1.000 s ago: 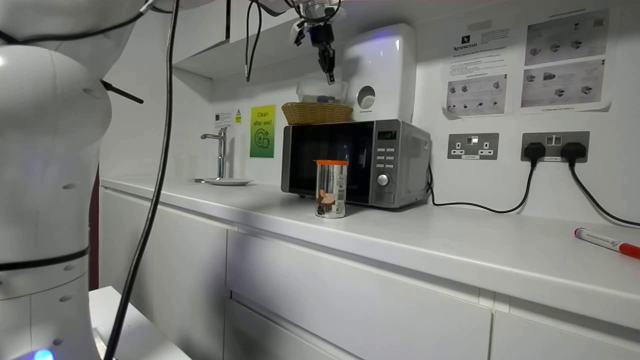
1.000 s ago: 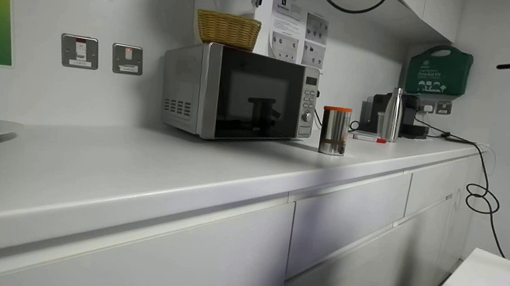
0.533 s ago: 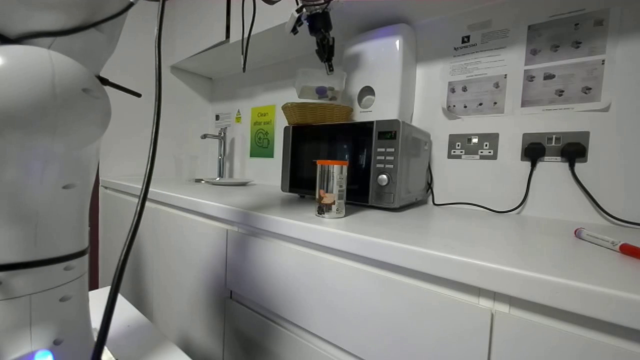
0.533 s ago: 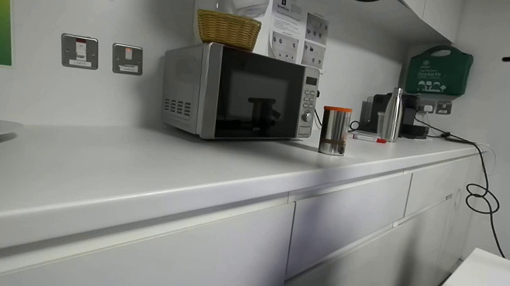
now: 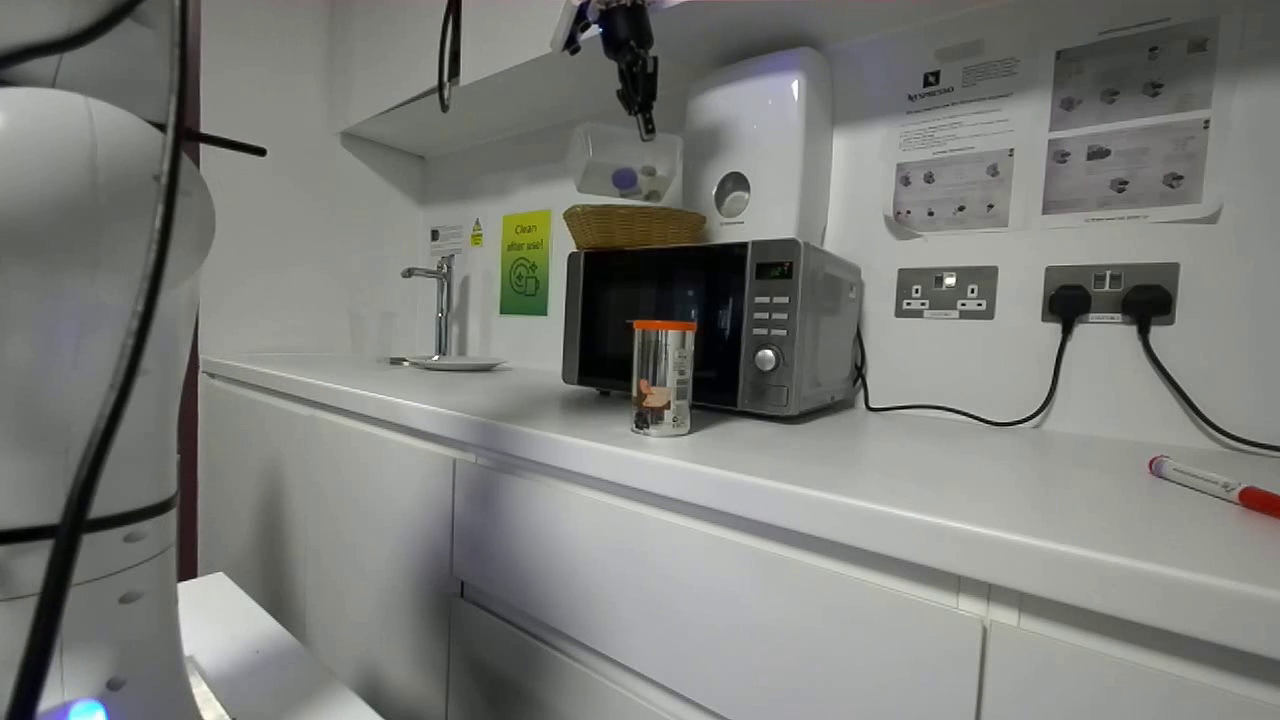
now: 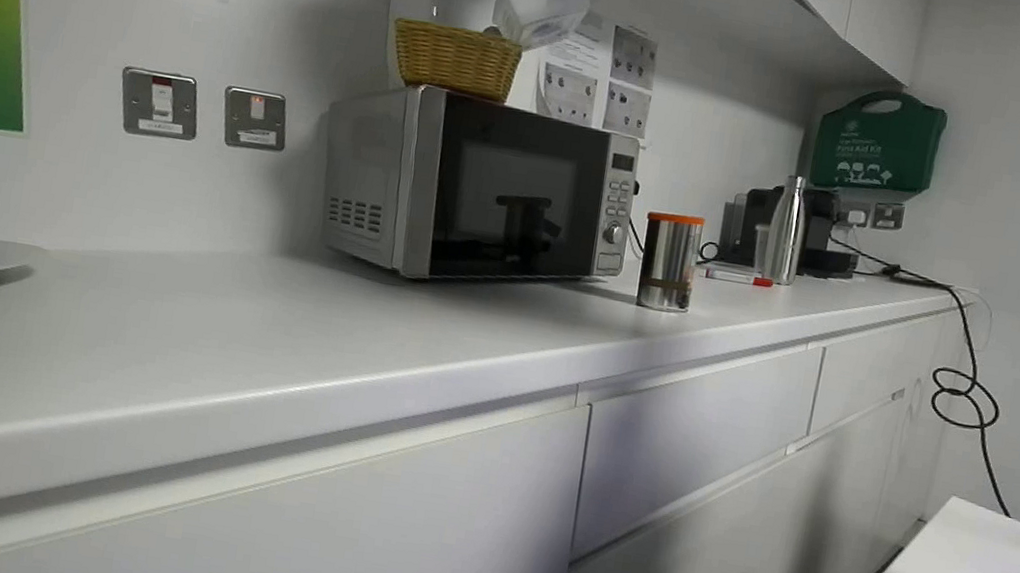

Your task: Put the things on top of the microwave onto the counter in front of the microwave

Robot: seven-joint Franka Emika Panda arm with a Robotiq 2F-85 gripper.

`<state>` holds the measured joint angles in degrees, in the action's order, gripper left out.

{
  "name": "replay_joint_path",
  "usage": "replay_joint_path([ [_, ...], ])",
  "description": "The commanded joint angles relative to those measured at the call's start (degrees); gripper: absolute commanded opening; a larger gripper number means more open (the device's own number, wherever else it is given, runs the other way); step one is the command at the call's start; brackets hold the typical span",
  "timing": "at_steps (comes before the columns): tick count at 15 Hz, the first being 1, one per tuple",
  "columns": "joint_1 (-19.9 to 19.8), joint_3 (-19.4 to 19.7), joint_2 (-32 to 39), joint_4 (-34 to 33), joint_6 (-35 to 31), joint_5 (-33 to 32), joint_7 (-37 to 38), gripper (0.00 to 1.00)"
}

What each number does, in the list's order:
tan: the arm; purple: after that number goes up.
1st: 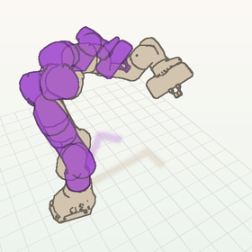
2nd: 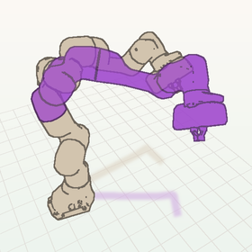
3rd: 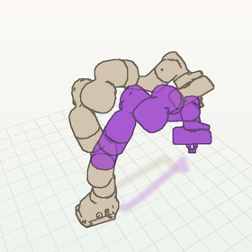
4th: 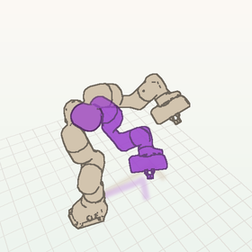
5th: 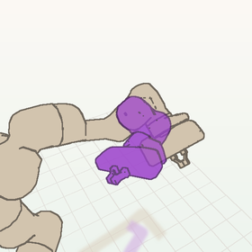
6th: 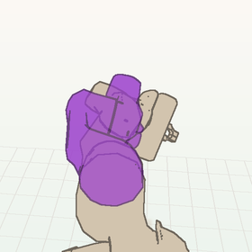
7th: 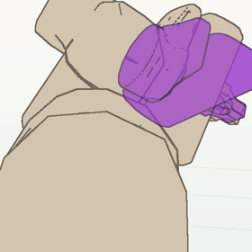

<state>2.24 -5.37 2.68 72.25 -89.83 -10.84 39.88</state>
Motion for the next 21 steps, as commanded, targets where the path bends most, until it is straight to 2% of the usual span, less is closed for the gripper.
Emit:
replay_joint_path([
  [1,-0.8,0.6,-8.8,13.5,-2.4,1.9,-1.9,0.01],
  [9,-0.5,0.7,-19.1,31.1,-4.1,1.8,-1.7,0.01],
  [15,-0.1,-2.6,-25.3,46.1,-17.8,-1.0,0.1,0.01],
  [21,0.5,-5.4,-28.3,57.9,-26.6,0.3,-0.8,0.01],
])
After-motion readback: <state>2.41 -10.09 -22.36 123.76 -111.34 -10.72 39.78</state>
